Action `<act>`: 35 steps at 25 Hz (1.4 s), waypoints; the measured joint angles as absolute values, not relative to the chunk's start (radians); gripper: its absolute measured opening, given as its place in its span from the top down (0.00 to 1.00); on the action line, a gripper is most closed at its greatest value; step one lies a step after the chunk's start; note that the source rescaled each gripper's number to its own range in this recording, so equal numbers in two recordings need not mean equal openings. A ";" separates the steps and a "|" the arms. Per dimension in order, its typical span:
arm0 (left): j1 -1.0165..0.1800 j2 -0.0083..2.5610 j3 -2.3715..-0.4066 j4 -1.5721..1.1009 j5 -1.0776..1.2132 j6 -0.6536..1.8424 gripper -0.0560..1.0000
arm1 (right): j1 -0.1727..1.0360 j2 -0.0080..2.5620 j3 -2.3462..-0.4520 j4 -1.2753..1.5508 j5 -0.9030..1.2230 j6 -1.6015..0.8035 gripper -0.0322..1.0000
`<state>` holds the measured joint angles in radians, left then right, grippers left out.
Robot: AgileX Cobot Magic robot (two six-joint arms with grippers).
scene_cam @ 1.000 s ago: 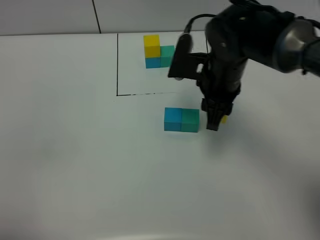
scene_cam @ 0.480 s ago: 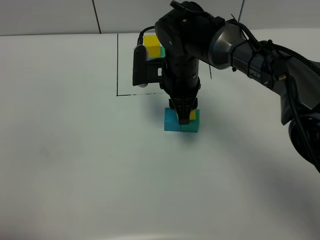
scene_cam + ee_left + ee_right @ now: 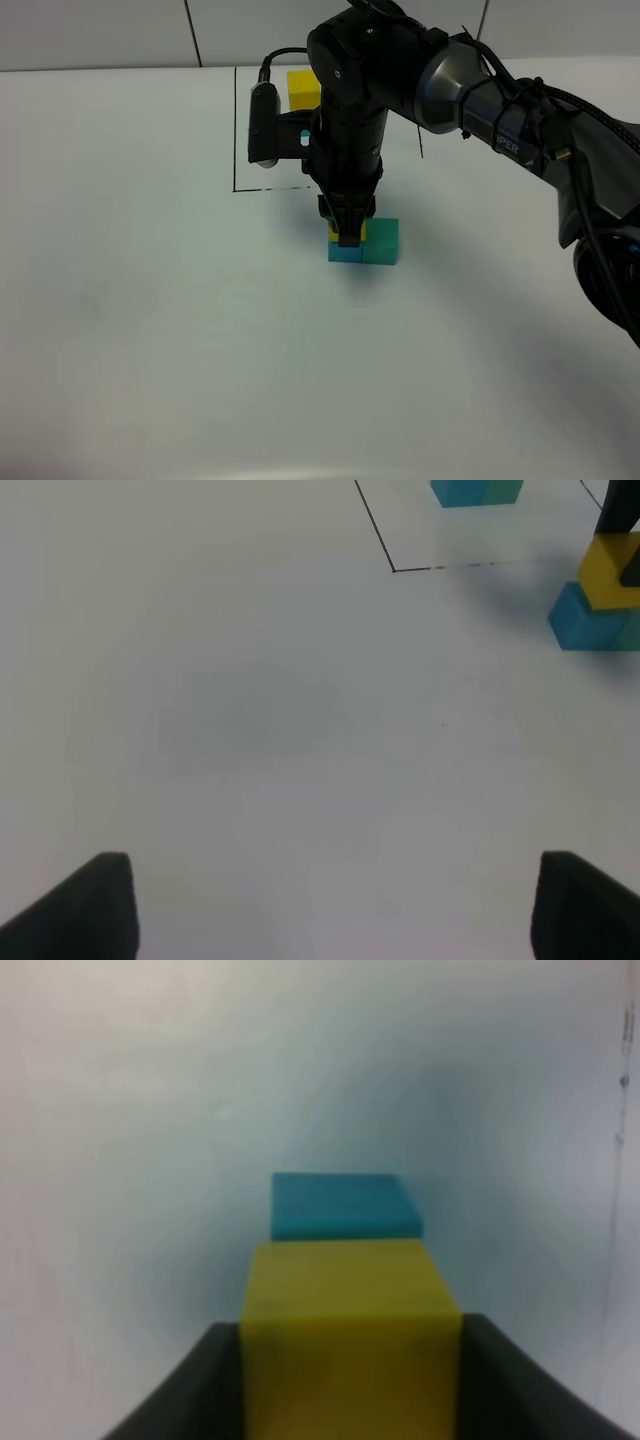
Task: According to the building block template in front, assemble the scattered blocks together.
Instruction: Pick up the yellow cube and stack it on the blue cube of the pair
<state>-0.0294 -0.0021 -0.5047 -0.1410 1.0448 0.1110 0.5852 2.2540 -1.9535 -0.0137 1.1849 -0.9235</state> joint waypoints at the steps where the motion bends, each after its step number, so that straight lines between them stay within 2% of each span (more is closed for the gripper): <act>1: -0.029 -0.002 -0.505 -0.141 1.045 0.111 0.31 | 0.585 2.254 -1.954 -0.013 1.183 -0.924 0.95; 35: -0.029 -0.002 -0.505 -0.141 1.045 0.111 0.31 | 0.574 2.281 -1.955 0.009 1.166 -0.878 0.95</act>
